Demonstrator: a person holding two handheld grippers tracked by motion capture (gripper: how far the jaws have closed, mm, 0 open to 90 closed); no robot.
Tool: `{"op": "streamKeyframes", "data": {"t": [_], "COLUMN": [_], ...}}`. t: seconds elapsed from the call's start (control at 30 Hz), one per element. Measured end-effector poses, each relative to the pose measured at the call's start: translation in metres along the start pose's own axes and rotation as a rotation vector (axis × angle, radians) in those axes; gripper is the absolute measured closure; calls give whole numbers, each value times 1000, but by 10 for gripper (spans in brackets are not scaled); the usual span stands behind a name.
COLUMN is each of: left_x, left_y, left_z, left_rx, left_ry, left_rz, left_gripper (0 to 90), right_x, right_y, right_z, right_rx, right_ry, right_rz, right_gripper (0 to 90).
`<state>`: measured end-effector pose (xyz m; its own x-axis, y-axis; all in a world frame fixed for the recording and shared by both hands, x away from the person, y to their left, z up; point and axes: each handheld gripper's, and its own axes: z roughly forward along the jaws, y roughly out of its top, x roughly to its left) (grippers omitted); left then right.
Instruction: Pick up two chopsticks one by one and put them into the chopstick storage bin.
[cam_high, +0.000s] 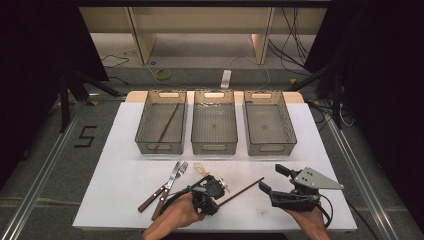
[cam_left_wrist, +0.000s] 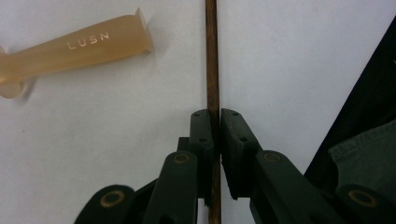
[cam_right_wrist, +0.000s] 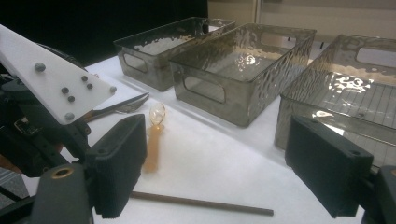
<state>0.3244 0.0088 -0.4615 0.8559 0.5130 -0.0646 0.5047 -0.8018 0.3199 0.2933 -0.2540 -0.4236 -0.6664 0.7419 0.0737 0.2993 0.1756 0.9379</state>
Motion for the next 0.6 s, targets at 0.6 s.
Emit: {"op": "streamKeyframes", "data": {"t": [0.6], "left_x": [-3], "left_y": [0], "left_z": [0], "left_rx": [1], "left_ry": [21], "left_rz": [17], "left_gripper": [833], "right_x": [-1], "right_y": [0], "right_z": [0], "right_rx": [-5], "right_ry": [0], "right_rz": [5], "right_gripper": [216]}}
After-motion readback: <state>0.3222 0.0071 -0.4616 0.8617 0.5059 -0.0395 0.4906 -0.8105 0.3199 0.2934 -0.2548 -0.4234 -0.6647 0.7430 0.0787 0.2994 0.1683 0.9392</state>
